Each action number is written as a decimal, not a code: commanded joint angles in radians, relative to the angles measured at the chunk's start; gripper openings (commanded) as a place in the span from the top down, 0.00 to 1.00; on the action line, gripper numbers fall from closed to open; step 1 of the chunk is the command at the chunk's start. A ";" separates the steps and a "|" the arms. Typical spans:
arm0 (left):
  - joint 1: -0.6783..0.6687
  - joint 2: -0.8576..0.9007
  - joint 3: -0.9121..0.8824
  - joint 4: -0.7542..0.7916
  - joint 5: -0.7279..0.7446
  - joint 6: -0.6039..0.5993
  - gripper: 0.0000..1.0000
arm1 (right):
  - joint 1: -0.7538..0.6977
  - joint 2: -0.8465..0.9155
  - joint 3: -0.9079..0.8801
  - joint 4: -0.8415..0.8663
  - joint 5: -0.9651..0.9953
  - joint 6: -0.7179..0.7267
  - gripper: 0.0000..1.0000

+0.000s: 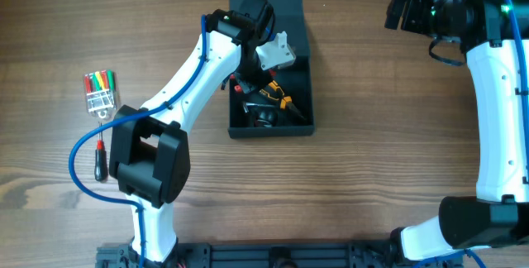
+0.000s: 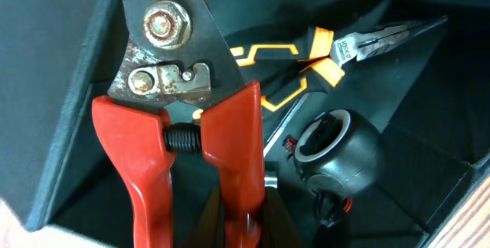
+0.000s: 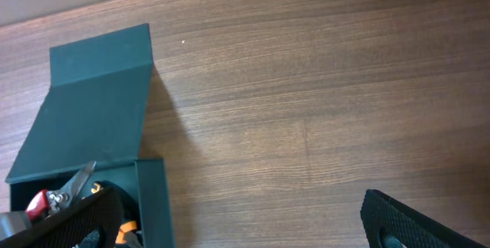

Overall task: Pack container
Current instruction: 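Carry the red cutters into the green box and release them, then move the left gripper over the clear screwdriver case, then lower the left gripper and grasp the clear screwdriver case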

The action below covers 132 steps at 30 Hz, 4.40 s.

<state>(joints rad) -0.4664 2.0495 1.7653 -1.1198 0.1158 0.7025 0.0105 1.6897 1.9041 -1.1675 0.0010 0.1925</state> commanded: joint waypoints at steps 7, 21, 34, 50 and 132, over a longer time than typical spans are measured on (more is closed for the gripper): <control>-0.001 -0.005 -0.057 0.049 0.049 0.027 0.96 | 0.005 0.017 -0.002 0.001 -0.002 -0.013 0.00; -0.004 -0.005 -0.126 0.081 0.052 0.054 0.96 | 0.005 0.017 -0.002 0.002 -0.002 -0.013 0.00; -0.003 -0.005 -0.126 0.092 0.052 0.048 0.16 | 0.005 0.017 -0.002 -0.001 -0.002 -0.013 0.00; 0.109 -0.258 0.110 -0.105 -0.156 -0.367 0.00 | 0.005 0.017 -0.002 0.000 -0.002 -0.035 0.00; 0.867 0.142 -0.129 0.248 -0.158 -0.526 0.00 | 0.005 0.017 -0.002 -0.053 -0.001 -0.085 0.00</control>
<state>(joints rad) 0.4004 2.1445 1.6424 -0.8734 -0.0582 0.1539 0.0105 1.6897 1.9041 -1.2148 0.0010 0.1291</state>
